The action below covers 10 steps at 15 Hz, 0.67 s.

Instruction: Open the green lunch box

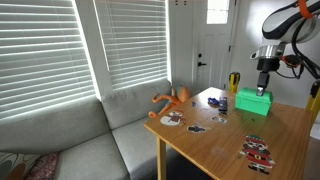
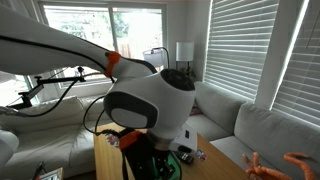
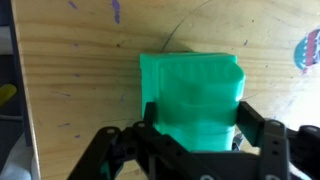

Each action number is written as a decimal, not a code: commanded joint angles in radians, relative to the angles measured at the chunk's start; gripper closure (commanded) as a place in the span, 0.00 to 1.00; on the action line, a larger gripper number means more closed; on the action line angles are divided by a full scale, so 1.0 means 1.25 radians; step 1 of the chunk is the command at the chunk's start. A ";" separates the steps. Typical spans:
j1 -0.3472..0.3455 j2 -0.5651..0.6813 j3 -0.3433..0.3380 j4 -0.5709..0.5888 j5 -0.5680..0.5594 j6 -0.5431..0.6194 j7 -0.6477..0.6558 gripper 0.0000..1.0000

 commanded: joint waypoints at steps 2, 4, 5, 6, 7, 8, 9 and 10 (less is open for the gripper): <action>0.004 -0.021 0.018 -0.009 -0.023 0.012 0.008 0.44; 0.008 -0.028 0.025 -0.009 -0.027 0.010 0.000 0.44; 0.009 -0.028 0.028 -0.008 -0.035 0.009 -0.002 0.44; 0.010 -0.029 0.029 -0.008 -0.040 0.005 -0.006 0.44; 0.011 -0.029 0.031 -0.009 -0.053 0.007 -0.008 0.44; 0.012 -0.031 0.032 -0.013 -0.062 0.011 -0.011 0.44; 0.012 -0.034 0.033 -0.017 -0.075 0.021 -0.014 0.44; 0.012 -0.036 0.034 -0.021 -0.095 0.027 -0.017 0.44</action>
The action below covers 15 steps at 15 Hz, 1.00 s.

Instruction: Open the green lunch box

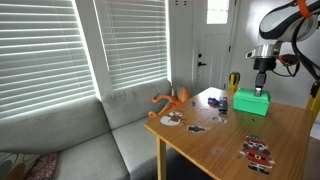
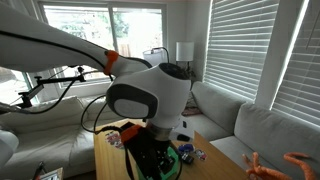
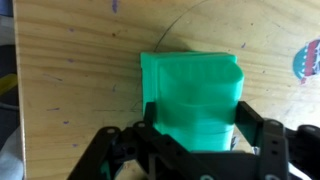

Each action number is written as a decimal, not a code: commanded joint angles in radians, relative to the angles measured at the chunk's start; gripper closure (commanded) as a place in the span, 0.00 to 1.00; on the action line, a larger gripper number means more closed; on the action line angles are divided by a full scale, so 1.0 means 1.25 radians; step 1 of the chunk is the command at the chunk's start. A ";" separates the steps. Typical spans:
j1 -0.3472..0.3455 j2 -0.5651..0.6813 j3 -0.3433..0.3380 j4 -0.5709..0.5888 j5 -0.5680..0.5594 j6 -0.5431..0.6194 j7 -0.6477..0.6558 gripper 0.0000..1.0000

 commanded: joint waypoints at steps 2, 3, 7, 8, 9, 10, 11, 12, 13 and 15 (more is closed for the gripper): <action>0.003 -0.032 0.007 -0.030 -0.085 0.037 -0.018 0.44; 0.005 -0.036 0.008 -0.035 -0.096 0.047 -0.024 0.44; 0.007 -0.042 0.010 -0.046 -0.081 0.082 -0.034 0.05; 0.007 -0.043 0.009 -0.046 -0.065 0.086 -0.042 0.04; 0.008 -0.042 0.009 -0.046 -0.056 0.093 -0.050 0.00; 0.008 -0.039 0.008 -0.044 -0.050 0.098 -0.060 0.00; 0.008 -0.036 0.007 -0.043 -0.039 0.101 -0.071 0.00; 0.008 -0.034 0.006 -0.042 -0.026 0.097 -0.074 0.00; 0.008 -0.032 0.006 -0.042 -0.013 0.089 -0.075 0.00; 0.008 -0.028 0.007 -0.045 -0.001 0.088 -0.077 0.00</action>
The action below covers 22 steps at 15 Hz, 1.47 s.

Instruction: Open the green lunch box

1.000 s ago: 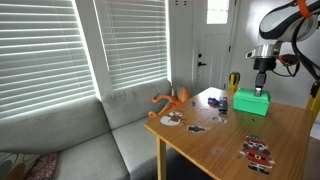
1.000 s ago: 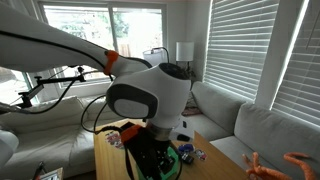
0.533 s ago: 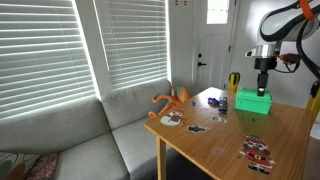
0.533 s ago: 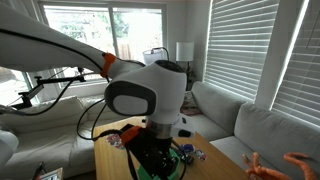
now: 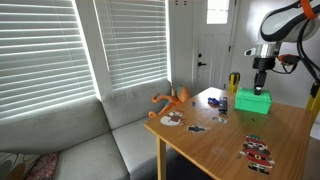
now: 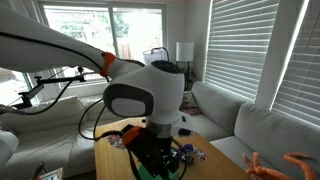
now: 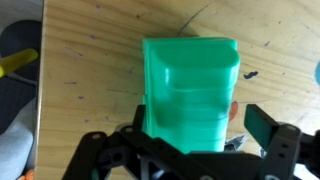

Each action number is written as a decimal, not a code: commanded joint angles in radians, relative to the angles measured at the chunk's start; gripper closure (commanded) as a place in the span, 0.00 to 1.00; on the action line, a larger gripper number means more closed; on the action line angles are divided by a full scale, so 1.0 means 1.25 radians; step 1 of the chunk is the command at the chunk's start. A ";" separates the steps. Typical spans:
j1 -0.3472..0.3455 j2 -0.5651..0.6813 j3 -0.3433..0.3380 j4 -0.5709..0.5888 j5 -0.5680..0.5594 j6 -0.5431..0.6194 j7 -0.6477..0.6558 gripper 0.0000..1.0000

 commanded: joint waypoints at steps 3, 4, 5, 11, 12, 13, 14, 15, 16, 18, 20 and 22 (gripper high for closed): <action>0.003 -0.001 -0.004 -0.015 0.047 0.010 -0.037 0.26; 0.002 0.001 -0.005 -0.013 0.048 0.007 -0.042 0.27; 0.002 0.000 -0.005 -0.012 0.046 0.006 -0.041 0.31; 0.009 -0.020 0.002 -0.015 0.031 0.012 -0.036 0.56; 0.012 -0.024 0.005 -0.017 0.024 0.011 -0.033 0.56; 0.014 -0.025 0.006 -0.019 0.018 0.012 -0.033 0.56; 0.016 -0.025 0.008 -0.019 0.010 0.013 -0.032 0.56; 0.019 -0.025 0.009 -0.019 0.003 0.013 -0.033 0.56; 0.022 -0.028 0.011 -0.021 -0.005 0.014 -0.031 0.56; 0.027 -0.034 0.018 -0.024 -0.035 0.021 -0.025 0.56; 0.034 -0.046 0.026 -0.030 -0.077 0.036 -0.016 0.56; 0.040 -0.057 0.034 -0.040 -0.126 0.069 -0.013 0.56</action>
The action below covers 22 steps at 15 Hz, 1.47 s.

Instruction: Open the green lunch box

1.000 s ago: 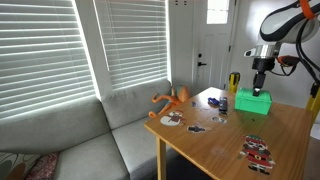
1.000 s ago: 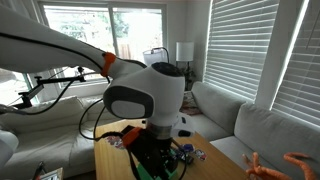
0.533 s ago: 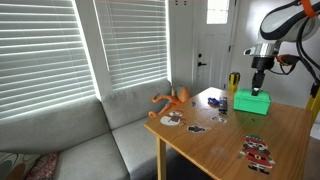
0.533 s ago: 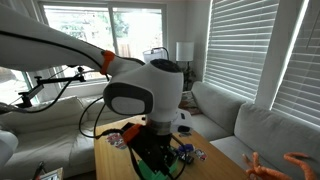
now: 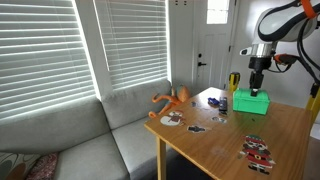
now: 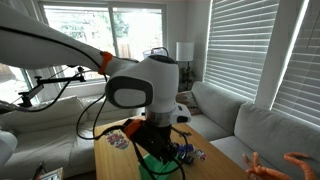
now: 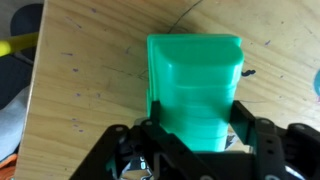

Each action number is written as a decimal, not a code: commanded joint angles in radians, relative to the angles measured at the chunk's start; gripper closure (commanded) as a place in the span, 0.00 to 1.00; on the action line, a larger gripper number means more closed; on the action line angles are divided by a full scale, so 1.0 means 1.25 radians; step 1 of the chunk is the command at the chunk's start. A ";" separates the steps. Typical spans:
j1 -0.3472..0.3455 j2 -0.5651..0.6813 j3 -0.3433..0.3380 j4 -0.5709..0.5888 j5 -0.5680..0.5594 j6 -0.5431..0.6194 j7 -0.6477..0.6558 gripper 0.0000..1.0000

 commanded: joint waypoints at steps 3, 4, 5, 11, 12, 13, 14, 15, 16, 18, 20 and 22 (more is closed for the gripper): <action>0.017 -0.057 0.019 -0.057 -0.105 0.084 0.008 0.56; 0.019 -0.062 0.021 -0.066 -0.119 0.097 0.009 0.56; 0.021 -0.067 0.022 -0.073 -0.132 0.104 0.010 0.56; 0.028 -0.100 0.040 -0.131 -0.250 0.199 0.052 0.56; 0.027 -0.105 0.044 -0.140 -0.277 0.216 0.065 0.56; 0.028 -0.108 0.047 -0.147 -0.303 0.230 0.077 0.56; 0.029 -0.109 0.047 -0.152 -0.312 0.232 0.089 0.56; 0.035 -0.078 0.035 -0.115 -0.269 0.205 0.056 0.31; 0.036 -0.082 0.037 -0.122 -0.280 0.212 0.065 0.31; 0.036 -0.085 0.038 -0.126 -0.287 0.215 0.070 0.31; 0.036 -0.086 0.038 -0.126 -0.288 0.215 0.070 0.31; 0.036 -0.086 0.038 -0.126 -0.288 0.215 0.070 0.56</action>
